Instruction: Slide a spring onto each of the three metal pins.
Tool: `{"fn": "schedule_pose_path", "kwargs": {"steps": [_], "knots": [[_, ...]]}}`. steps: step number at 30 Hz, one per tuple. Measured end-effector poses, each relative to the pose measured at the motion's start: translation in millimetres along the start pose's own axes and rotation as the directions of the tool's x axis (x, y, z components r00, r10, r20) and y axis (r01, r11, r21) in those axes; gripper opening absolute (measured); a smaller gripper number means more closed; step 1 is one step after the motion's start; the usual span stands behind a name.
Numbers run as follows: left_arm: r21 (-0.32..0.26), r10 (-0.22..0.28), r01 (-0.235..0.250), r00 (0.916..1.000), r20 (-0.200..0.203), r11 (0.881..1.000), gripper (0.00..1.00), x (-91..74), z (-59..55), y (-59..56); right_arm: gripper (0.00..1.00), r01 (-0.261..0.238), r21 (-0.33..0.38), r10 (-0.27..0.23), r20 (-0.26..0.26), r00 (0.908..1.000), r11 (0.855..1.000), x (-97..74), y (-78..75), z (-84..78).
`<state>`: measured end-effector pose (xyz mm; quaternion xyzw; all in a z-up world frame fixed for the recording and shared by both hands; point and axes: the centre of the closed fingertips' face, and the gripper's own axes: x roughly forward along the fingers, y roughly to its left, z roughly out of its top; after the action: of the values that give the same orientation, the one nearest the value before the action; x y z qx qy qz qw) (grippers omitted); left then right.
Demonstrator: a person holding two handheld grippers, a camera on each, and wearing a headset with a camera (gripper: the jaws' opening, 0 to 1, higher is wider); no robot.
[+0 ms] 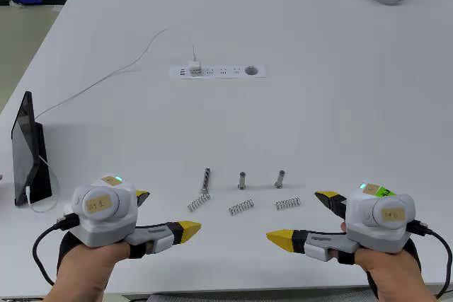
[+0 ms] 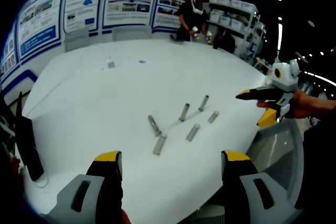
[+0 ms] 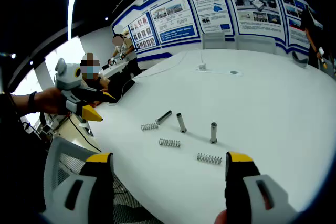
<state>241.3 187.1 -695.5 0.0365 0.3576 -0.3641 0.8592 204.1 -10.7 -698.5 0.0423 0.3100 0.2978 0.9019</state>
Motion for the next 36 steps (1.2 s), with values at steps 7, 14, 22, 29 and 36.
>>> {"fn": "schedule_pose_path", "kwargs": {"steps": [7,14,22,29,36], "knots": [[-0.006,-0.003,0.003,1.0000,-0.005,1.000,0.79,0.3,-2.4,1.7,0.89,-0.003,-0.005,0.003,-0.013,0.9999,1.000,0.0,1.5,-3.3],[-0.018,-0.002,0.002,1.0000,-0.004,1.000,0.79,-0.2,-2.5,5.0,0.89,0.001,0.003,-0.001,-0.016,0.9999,1.000,-2.0,1.1,-5.4],[-0.039,-0.015,0.015,0.9999,-0.007,0.999,0.79,7.5,-4.1,7.3,0.90,0.005,0.016,-0.005,-0.015,0.9999,1.000,-5.0,0.3,-6.2],[-0.015,-0.024,0.024,0.9995,-0.019,1.000,0.79,14.5,0.9,9.5,0.90,0.011,0.022,-0.010,-0.028,0.9996,1.000,-9.5,-0.1,-10.8],[-0.019,-0.024,0.023,0.9996,-0.016,1.000,0.75,23.6,8.4,14.4,0.90,0.017,0.039,-0.016,-0.029,0.9995,0.999,-12.8,-0.8,-15.1]]}}
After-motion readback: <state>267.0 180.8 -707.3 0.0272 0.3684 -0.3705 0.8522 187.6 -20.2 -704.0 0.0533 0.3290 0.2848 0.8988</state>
